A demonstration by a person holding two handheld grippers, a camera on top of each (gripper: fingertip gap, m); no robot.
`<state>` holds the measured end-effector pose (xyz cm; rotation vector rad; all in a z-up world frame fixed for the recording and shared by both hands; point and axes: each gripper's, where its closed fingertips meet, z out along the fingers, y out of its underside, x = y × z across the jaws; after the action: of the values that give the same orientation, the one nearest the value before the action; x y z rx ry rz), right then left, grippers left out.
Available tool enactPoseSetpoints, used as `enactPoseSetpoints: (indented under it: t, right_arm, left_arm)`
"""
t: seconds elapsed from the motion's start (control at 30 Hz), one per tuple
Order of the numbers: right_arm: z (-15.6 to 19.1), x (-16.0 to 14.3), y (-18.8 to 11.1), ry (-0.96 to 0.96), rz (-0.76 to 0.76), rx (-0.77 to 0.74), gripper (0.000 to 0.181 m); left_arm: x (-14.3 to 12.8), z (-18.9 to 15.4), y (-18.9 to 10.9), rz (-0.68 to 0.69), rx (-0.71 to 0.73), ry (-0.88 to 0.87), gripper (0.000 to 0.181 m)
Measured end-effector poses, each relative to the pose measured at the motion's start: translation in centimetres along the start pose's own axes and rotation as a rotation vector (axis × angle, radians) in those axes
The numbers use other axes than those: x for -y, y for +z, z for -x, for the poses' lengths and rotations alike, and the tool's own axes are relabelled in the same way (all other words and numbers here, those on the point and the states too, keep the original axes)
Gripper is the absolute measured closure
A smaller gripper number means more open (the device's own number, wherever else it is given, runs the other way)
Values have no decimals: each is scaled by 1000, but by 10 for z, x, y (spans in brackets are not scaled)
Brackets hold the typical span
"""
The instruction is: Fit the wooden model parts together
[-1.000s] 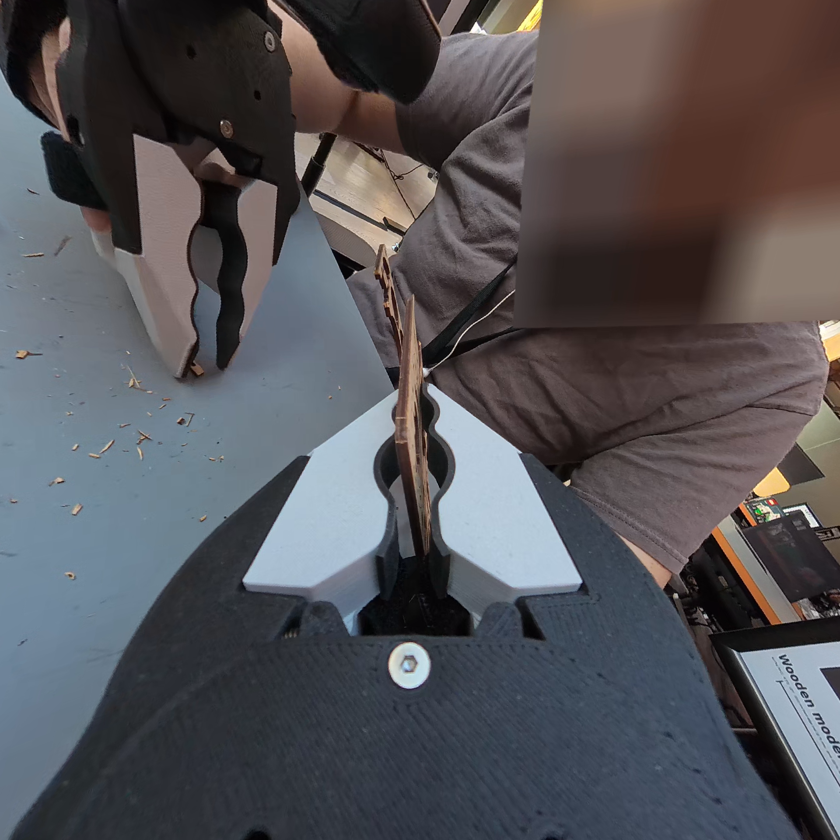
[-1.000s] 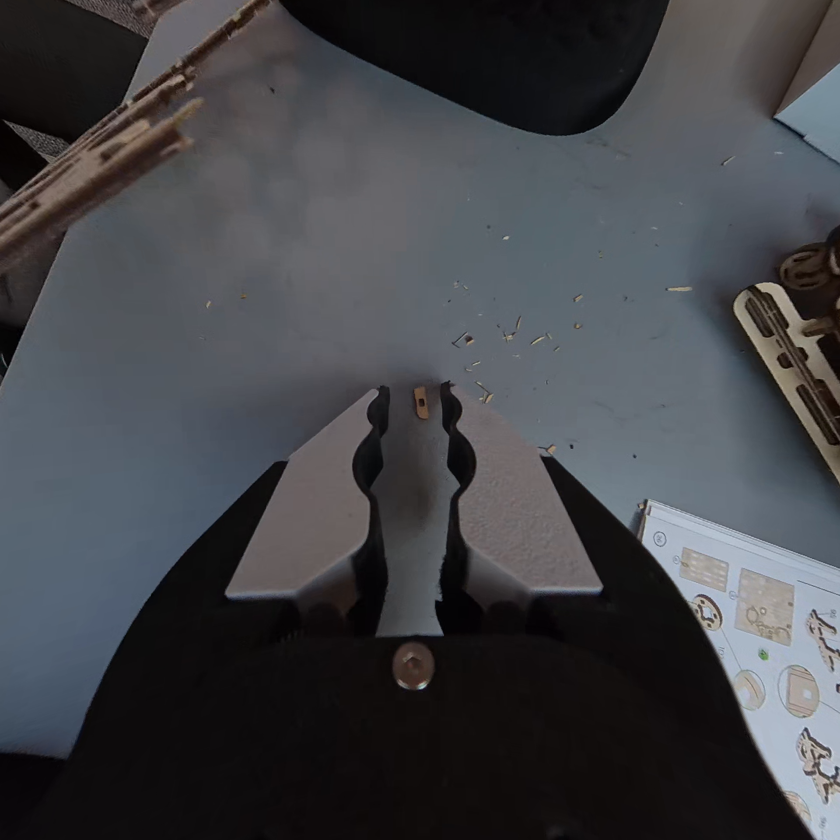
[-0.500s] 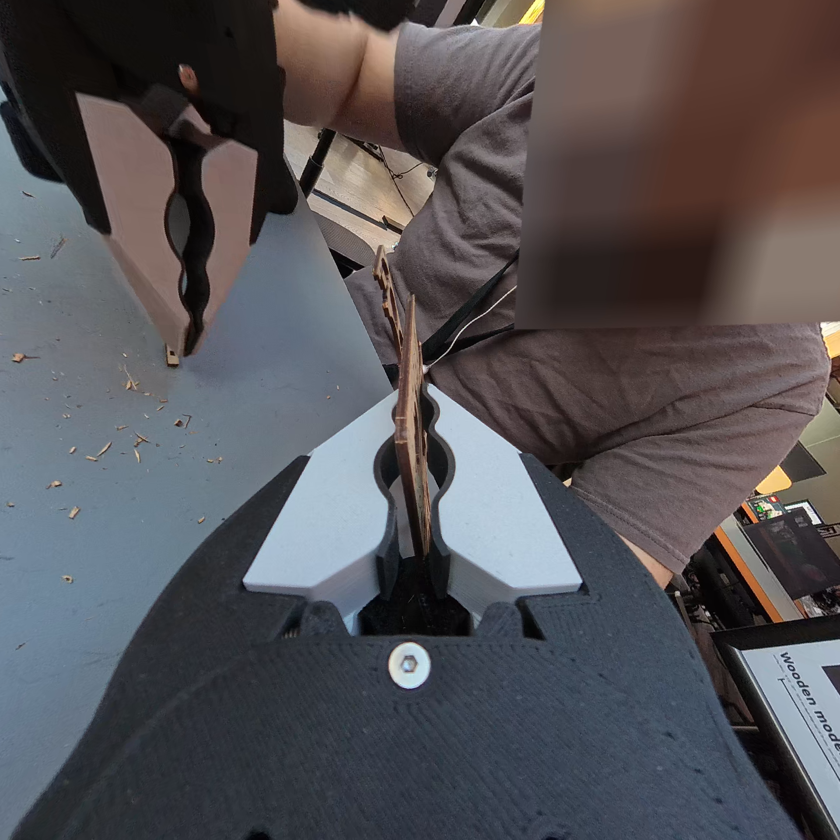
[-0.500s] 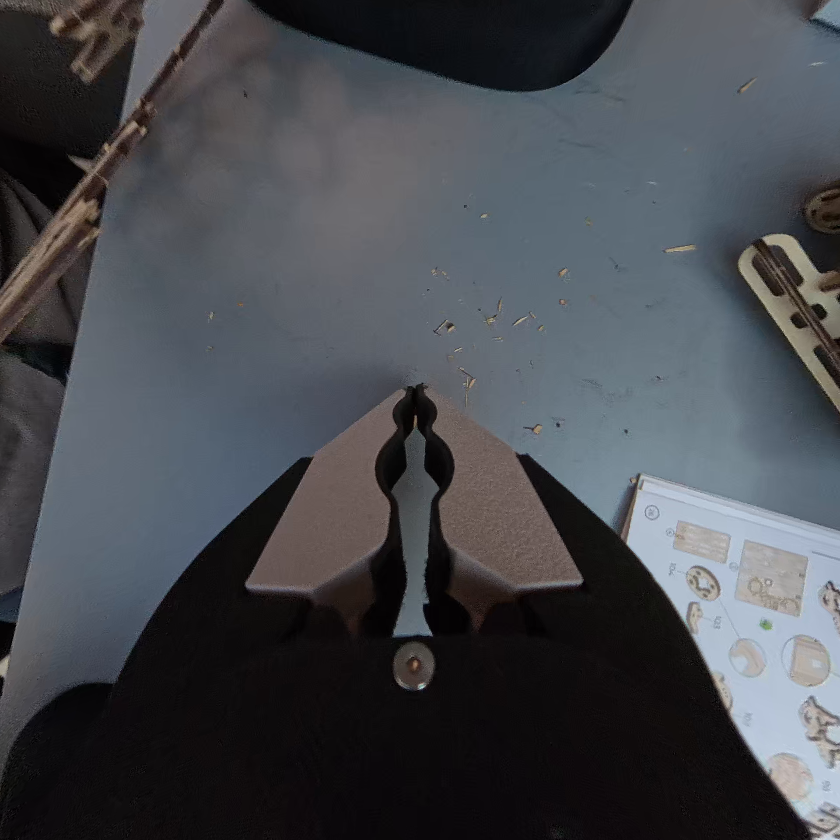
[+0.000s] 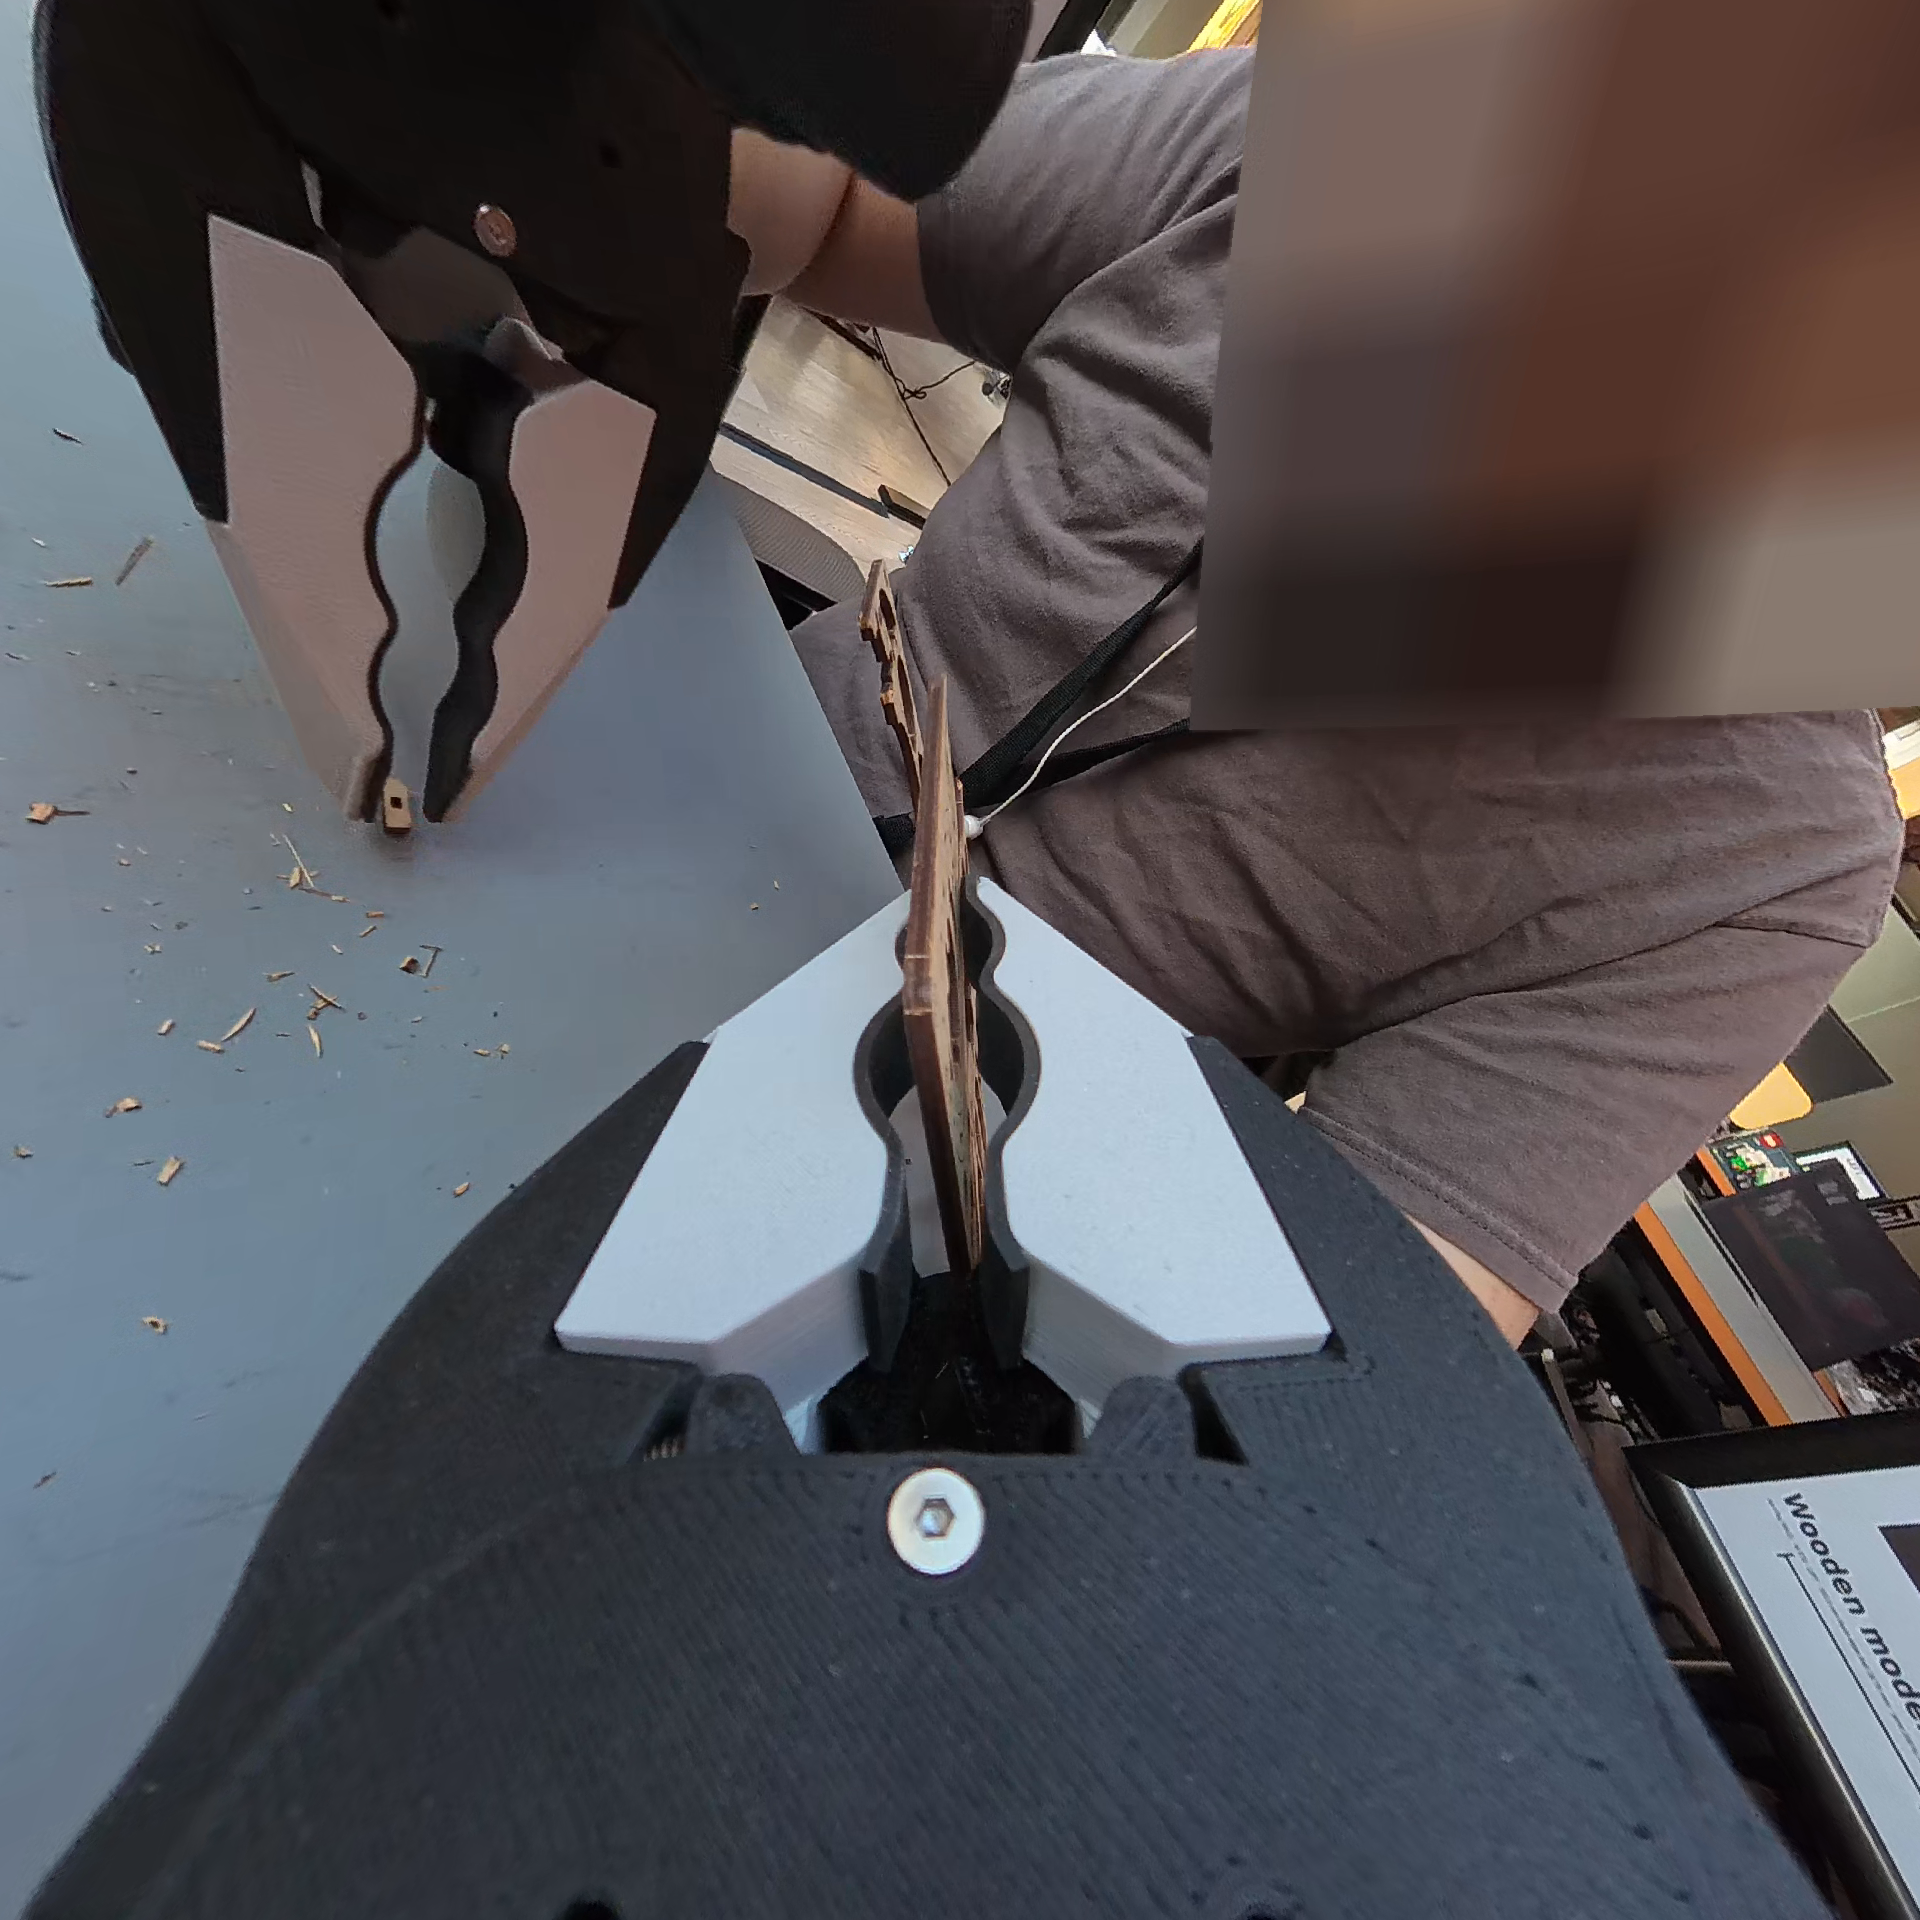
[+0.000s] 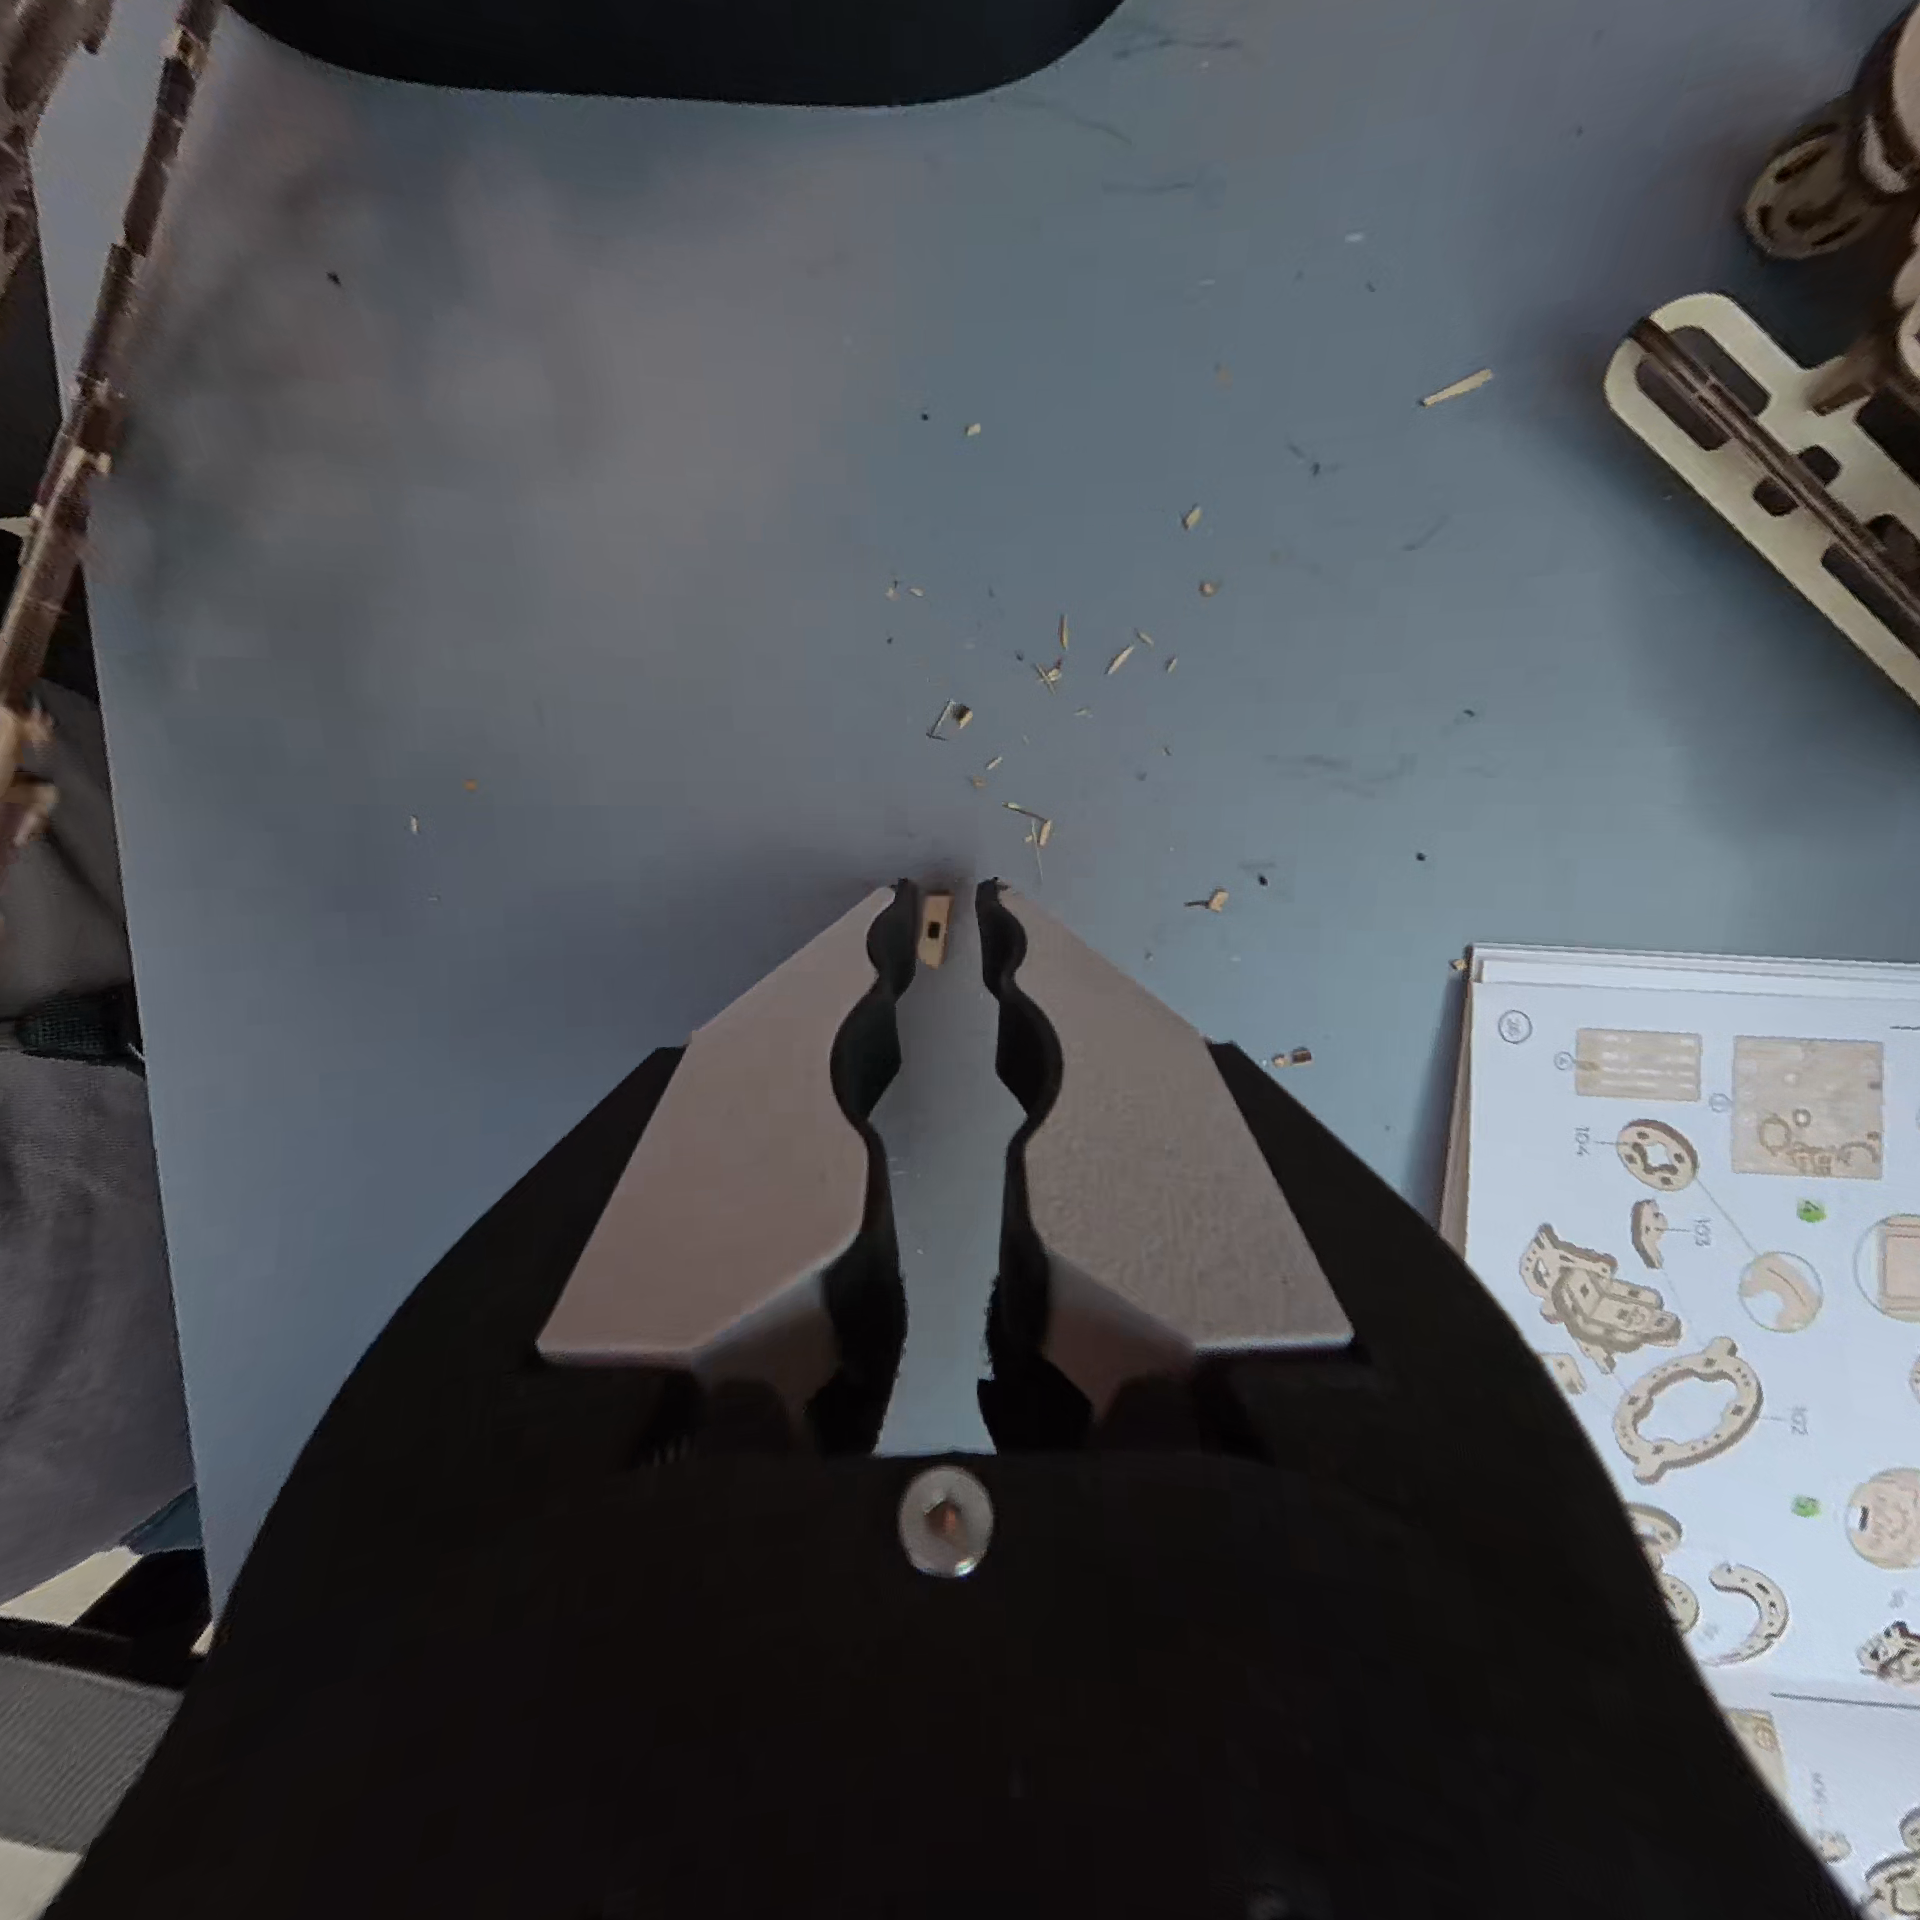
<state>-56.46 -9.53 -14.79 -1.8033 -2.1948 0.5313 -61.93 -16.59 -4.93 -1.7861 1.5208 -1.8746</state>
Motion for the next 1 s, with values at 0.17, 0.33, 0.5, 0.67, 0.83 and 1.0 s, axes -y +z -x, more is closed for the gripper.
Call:
enactPoseSetpoints:
  t: [0.17,0.33,0.5,0.67,0.83,1.0]
  right_arm:
    - [5,1,4,-17,104,17,172]
    - [4,-3,5,-12,129,27,175]
    - [1,1,1,-11,76,14,172]
    - [-5,-7,-10,28,51,-2,172]
    - [2,-15,-7,75,-68,-18,168]
    - [5,-15,-2,104,-144,-29,169]
  left_arm:
    - [0,-1,0,1,-1,2,181]
    - [1,-2,-1,-2,1,11,181]
    - [1,-3,0,0,0,11,181]
    - [1,-3,-1,0,4,14,181]
    - [1,-4,0,2,6,17,181]
    - [1,-3,-1,1,6,14,181]
